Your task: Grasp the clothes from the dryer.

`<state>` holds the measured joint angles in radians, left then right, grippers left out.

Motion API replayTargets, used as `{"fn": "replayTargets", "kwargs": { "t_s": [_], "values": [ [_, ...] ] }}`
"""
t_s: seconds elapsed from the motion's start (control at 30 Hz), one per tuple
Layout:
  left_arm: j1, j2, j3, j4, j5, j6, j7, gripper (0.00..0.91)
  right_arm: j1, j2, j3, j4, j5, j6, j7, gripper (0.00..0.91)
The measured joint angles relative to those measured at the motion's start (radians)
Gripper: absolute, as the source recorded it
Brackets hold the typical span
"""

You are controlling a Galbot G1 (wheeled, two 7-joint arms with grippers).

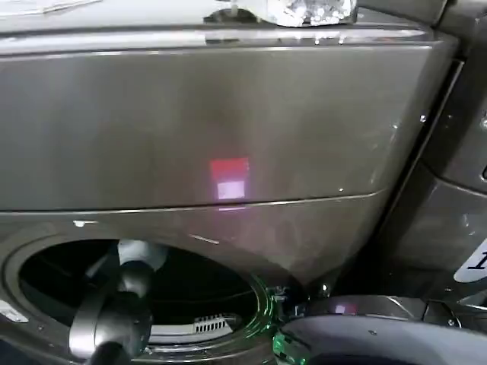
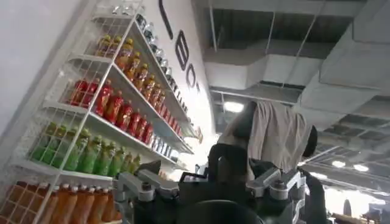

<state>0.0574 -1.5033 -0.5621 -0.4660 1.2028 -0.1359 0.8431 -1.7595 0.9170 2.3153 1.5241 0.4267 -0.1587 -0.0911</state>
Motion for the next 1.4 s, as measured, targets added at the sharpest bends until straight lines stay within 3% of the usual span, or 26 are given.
{"fn": "replayTargets", "kwargs": {
  "t_s": [0.4,0.43,0.47,0.5,0.53,1.17,1.4],
  "values": [
    [0.007,-0.001,-0.002,0.068,-0.036,-0.078,-0.073,0.907,0.003,0.018,-0.010,0.003,-0.006,0.016,0.000,0.907],
    [0.009,0.001,-0.003,0.071,-0.037,-0.079,-0.075,0.637,0.006,0.020,-0.013,0.004,-0.008,0.018,-0.001,0.907],
    [0.013,0.002,-0.005,0.071,-0.038,-0.077,-0.076,0.102,0.008,0.022,-0.016,0.004,-0.009,0.020,-0.001,0.907],
    [0.016,0.005,-0.007,0.074,-0.041,-0.074,-0.077,0.023,0.010,0.023,-0.018,0.004,-0.011,0.021,-0.001,0.907],
    [0.020,0.007,-0.008,0.077,-0.046,-0.067,-0.079,0.000,0.011,0.024,-0.020,0.004,-0.012,0.023,-0.001,0.907],
    [0.057,0.022,-0.027,0.058,-0.125,-0.073,-0.054,0.000,0.020,0.023,-0.030,-0.010,-0.016,0.036,-0.002,0.907],
    [0.128,0.018,-0.008,-0.101,-0.379,-0.004,-0.169,0.000,0.027,0.021,-0.033,0.002,-0.015,0.035,-0.006,0.907]
  ]
}}
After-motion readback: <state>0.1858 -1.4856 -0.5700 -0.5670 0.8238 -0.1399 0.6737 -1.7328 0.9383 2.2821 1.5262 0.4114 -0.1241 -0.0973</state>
